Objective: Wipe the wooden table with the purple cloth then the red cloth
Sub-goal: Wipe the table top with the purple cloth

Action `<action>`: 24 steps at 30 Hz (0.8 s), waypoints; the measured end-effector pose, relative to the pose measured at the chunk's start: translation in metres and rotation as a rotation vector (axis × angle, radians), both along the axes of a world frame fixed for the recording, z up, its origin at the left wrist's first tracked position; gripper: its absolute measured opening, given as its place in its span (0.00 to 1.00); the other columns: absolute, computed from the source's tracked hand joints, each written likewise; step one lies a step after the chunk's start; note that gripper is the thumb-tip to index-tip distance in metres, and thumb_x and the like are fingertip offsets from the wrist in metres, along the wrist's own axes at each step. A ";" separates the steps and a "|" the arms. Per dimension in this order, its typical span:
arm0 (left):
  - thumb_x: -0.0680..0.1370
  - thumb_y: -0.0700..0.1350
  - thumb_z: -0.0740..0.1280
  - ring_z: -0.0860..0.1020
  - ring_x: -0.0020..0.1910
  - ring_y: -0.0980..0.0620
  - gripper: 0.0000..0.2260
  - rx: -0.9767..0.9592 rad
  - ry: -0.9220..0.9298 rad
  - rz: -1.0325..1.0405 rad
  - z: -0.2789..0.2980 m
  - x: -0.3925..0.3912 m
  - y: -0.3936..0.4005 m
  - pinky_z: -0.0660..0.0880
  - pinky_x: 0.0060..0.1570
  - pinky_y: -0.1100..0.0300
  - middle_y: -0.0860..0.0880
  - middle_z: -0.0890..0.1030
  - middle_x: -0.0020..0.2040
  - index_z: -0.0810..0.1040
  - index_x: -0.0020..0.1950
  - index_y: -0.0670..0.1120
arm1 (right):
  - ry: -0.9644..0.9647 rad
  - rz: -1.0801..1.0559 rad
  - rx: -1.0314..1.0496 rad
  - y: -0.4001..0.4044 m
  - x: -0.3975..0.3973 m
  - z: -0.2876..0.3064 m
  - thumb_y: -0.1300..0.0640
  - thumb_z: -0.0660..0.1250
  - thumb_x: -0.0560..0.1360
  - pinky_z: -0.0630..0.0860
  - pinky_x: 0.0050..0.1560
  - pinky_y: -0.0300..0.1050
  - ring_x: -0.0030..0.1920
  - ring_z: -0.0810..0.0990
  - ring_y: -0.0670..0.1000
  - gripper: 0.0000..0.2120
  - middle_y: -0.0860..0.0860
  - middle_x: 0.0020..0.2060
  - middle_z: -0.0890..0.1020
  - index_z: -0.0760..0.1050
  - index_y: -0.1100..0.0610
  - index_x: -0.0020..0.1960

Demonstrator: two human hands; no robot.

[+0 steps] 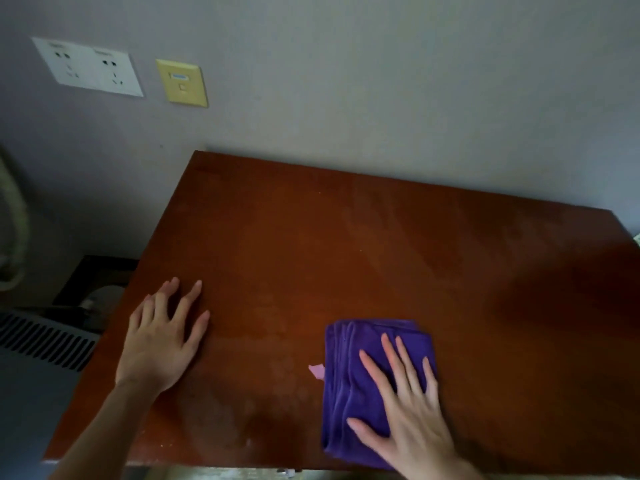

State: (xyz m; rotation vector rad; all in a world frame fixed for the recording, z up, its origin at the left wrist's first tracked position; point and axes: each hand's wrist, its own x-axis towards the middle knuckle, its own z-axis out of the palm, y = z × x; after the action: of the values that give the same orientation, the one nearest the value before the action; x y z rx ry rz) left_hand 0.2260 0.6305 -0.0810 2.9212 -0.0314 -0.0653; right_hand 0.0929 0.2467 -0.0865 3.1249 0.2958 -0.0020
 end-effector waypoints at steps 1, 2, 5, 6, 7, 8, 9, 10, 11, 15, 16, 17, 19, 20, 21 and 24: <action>0.80 0.65 0.45 0.60 0.77 0.42 0.29 -0.002 0.002 -0.006 0.000 0.000 0.001 0.56 0.75 0.45 0.43 0.62 0.78 0.55 0.80 0.56 | 0.002 0.024 0.016 -0.003 0.017 0.001 0.22 0.60 0.72 0.56 0.76 0.67 0.84 0.56 0.58 0.47 0.54 0.84 0.57 0.57 0.44 0.84; 0.80 0.64 0.46 0.59 0.77 0.42 0.29 -0.003 0.005 -0.011 0.001 0.000 0.001 0.55 0.75 0.45 0.43 0.62 0.78 0.56 0.80 0.56 | 0.013 0.035 0.037 -0.004 0.040 0.002 0.21 0.56 0.74 0.53 0.78 0.67 0.85 0.52 0.57 0.45 0.54 0.85 0.54 0.54 0.42 0.85; 0.81 0.64 0.46 0.58 0.78 0.44 0.29 0.008 -0.013 -0.020 0.000 0.001 0.002 0.55 0.76 0.47 0.44 0.63 0.77 0.57 0.80 0.55 | 0.115 0.024 0.067 0.006 0.138 0.007 0.18 0.41 0.73 0.47 0.81 0.67 0.85 0.40 0.53 0.46 0.51 0.85 0.44 0.42 0.38 0.84; 0.81 0.64 0.46 0.58 0.78 0.45 0.28 0.010 -0.010 -0.022 0.000 0.001 0.002 0.54 0.76 0.48 0.44 0.63 0.77 0.57 0.80 0.55 | 0.143 0.025 0.071 0.013 0.176 0.008 0.16 0.36 0.71 0.45 0.81 0.67 0.84 0.38 0.52 0.47 0.51 0.85 0.43 0.40 0.37 0.84; 0.81 0.64 0.46 0.58 0.78 0.46 0.28 0.011 -0.010 -0.022 -0.001 0.001 0.001 0.54 0.75 0.49 0.45 0.63 0.77 0.57 0.80 0.55 | 0.149 0.031 0.081 0.020 0.214 0.010 0.15 0.34 0.68 0.44 0.82 0.66 0.84 0.38 0.52 0.48 0.50 0.85 0.42 0.39 0.37 0.83; 0.81 0.64 0.46 0.58 0.77 0.46 0.28 0.015 -0.014 -0.019 -0.001 0.001 0.001 0.53 0.75 0.49 0.45 0.62 0.77 0.57 0.80 0.55 | 0.142 0.036 0.097 0.028 0.251 0.010 0.15 0.35 0.68 0.43 0.82 0.66 0.84 0.39 0.52 0.49 0.50 0.85 0.43 0.41 0.36 0.84; 0.81 0.63 0.47 0.57 0.77 0.47 0.28 0.018 -0.016 -0.015 -0.001 0.003 0.002 0.53 0.75 0.49 0.45 0.62 0.77 0.57 0.79 0.56 | 0.133 0.034 0.117 0.036 0.288 0.011 0.15 0.39 0.68 0.43 0.82 0.65 0.85 0.41 0.53 0.50 0.51 0.86 0.45 0.43 0.37 0.84; 0.81 0.63 0.48 0.57 0.77 0.47 0.28 0.019 -0.018 -0.014 0.000 0.003 0.003 0.53 0.75 0.50 0.46 0.62 0.77 0.57 0.79 0.56 | 0.133 0.029 0.138 0.045 0.323 0.012 0.16 0.44 0.69 0.43 0.82 0.65 0.85 0.43 0.53 0.48 0.51 0.86 0.47 0.46 0.37 0.84; 0.81 0.63 0.48 0.57 0.77 0.47 0.27 0.023 -0.021 -0.017 0.000 0.002 0.003 0.52 0.75 0.50 0.46 0.62 0.77 0.57 0.80 0.56 | 0.128 0.023 0.153 0.055 0.353 0.013 0.18 0.49 0.72 0.44 0.82 0.65 0.85 0.45 0.54 0.46 0.52 0.86 0.48 0.48 0.38 0.84; 0.82 0.63 0.48 0.56 0.77 0.48 0.27 0.022 -0.032 -0.015 0.000 0.001 0.002 0.49 0.77 0.53 0.47 0.60 0.77 0.55 0.80 0.58 | 0.087 -0.029 0.170 0.076 0.422 0.011 0.26 0.58 0.78 0.45 0.81 0.68 0.85 0.47 0.55 0.41 0.53 0.86 0.50 0.50 0.39 0.84; 0.82 0.63 0.48 0.55 0.77 0.48 0.27 0.019 -0.033 -0.012 -0.001 0.001 0.003 0.49 0.77 0.54 0.47 0.59 0.77 0.55 0.80 0.58 | 0.096 -0.023 0.165 0.076 0.427 0.011 0.26 0.57 0.78 0.45 0.82 0.67 0.85 0.46 0.55 0.40 0.53 0.86 0.50 0.50 0.39 0.84; 0.82 0.64 0.48 0.55 0.77 0.48 0.27 0.016 -0.034 -0.018 -0.002 0.001 0.003 0.48 0.77 0.53 0.48 0.59 0.77 0.54 0.80 0.58 | 0.102 -0.017 0.156 0.075 0.427 0.011 0.26 0.56 0.78 0.44 0.82 0.67 0.85 0.46 0.55 0.40 0.53 0.86 0.50 0.49 0.39 0.85; 0.82 0.64 0.47 0.55 0.78 0.48 0.27 0.013 -0.039 -0.029 -0.002 0.000 0.002 0.49 0.77 0.52 0.48 0.58 0.78 0.54 0.80 0.58 | 0.113 -0.029 0.144 0.070 0.418 0.015 0.25 0.54 0.78 0.43 0.82 0.66 0.85 0.45 0.55 0.40 0.53 0.86 0.49 0.48 0.39 0.85; 0.82 0.64 0.46 0.55 0.78 0.48 0.27 0.017 -0.038 -0.031 -0.002 0.001 0.003 0.49 0.77 0.52 0.47 0.58 0.78 0.53 0.80 0.59 | 0.116 -0.030 0.145 0.070 0.411 0.015 0.25 0.53 0.79 0.43 0.82 0.66 0.85 0.45 0.55 0.40 0.53 0.86 0.48 0.47 0.40 0.85; 0.81 0.65 0.45 0.54 0.79 0.48 0.27 0.020 -0.035 -0.031 -0.002 0.001 0.003 0.50 0.77 0.51 0.47 0.57 0.78 0.52 0.80 0.59 | 0.113 -0.021 0.143 0.070 0.400 0.017 0.26 0.52 0.79 0.43 0.82 0.65 0.85 0.45 0.55 0.39 0.53 0.86 0.48 0.47 0.40 0.85; 0.80 0.66 0.44 0.55 0.79 0.45 0.29 0.015 -0.017 -0.027 -0.003 0.001 0.002 0.53 0.77 0.47 0.46 0.57 0.79 0.51 0.80 0.59 | 0.088 0.028 0.113 0.057 0.342 0.016 0.26 0.52 0.80 0.45 0.82 0.65 0.85 0.46 0.56 0.39 0.54 0.86 0.49 0.48 0.41 0.85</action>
State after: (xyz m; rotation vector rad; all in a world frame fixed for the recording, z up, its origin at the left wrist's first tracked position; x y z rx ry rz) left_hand 0.2270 0.6322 -0.0843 2.9361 -0.0736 -0.0445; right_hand 0.4350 0.3033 -0.0707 3.2381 0.3534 -0.1279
